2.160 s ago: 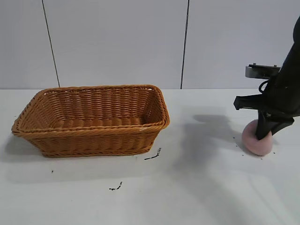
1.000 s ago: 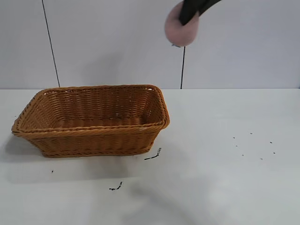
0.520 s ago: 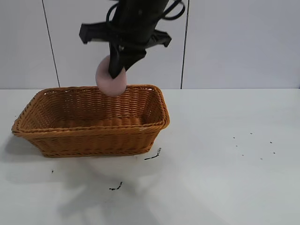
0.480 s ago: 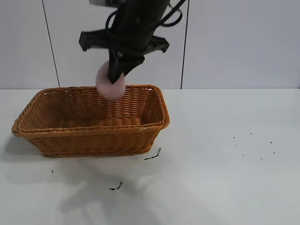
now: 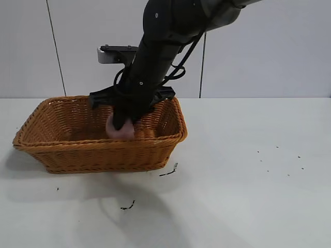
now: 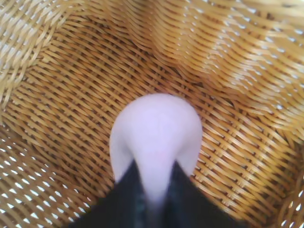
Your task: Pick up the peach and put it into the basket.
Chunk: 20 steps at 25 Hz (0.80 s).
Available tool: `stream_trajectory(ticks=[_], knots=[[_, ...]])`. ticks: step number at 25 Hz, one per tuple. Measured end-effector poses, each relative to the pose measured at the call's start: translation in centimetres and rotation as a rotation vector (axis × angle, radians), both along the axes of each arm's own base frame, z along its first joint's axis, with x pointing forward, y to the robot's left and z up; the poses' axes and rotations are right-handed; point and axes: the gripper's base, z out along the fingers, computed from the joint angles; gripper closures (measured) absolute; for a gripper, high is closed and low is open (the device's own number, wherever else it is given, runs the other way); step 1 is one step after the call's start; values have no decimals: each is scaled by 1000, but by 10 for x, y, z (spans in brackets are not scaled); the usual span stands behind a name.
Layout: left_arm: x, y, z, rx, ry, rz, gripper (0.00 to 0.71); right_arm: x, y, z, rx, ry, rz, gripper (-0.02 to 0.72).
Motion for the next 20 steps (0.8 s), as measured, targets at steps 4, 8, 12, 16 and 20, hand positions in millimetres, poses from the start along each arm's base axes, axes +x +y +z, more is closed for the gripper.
stream_trajectory(ticks=[4, 8, 12, 16, 20], knots=[[0, 0, 0, 0, 0, 0, 16, -2, -1, 7, -2, 3, 4, 46], [0, 0, 0, 0, 0, 0, 16, -4, -8, 42, 22, -31, 1, 15], [0, 0, 0, 0, 0, 0, 16, -2, -33, 87, 46, -71, -37, 15], [0, 0, 0, 0, 0, 0, 16, 14, -80, 103, 16, -67, -124, 15], [0, 0, 0, 0, 0, 0, 16, 36, -147, 101, -33, -31, -256, 8]])
